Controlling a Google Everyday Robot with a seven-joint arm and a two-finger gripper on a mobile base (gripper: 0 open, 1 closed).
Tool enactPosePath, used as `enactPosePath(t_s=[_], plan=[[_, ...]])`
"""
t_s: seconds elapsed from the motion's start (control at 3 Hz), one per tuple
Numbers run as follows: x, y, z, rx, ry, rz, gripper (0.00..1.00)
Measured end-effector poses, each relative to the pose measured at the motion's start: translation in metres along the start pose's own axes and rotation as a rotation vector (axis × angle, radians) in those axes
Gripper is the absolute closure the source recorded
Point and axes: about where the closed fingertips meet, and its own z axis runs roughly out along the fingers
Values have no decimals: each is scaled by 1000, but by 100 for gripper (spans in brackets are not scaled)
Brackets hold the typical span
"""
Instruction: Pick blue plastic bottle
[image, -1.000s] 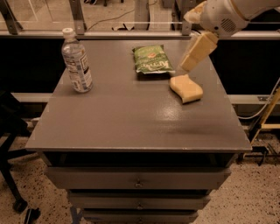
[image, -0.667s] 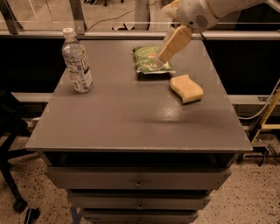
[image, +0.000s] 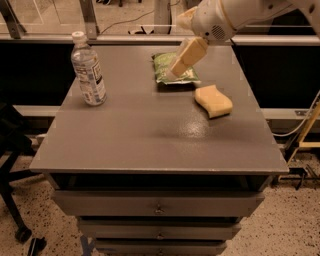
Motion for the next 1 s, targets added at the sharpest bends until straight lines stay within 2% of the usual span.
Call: enactPosePath(t_s=[0.33,0.67,1.0], plan=[[-8,-1,35,-45,-76,6,0],[-19,-4,73,-94,-117,-3,0],[-22,-8,106,-124,-136,23,0]])
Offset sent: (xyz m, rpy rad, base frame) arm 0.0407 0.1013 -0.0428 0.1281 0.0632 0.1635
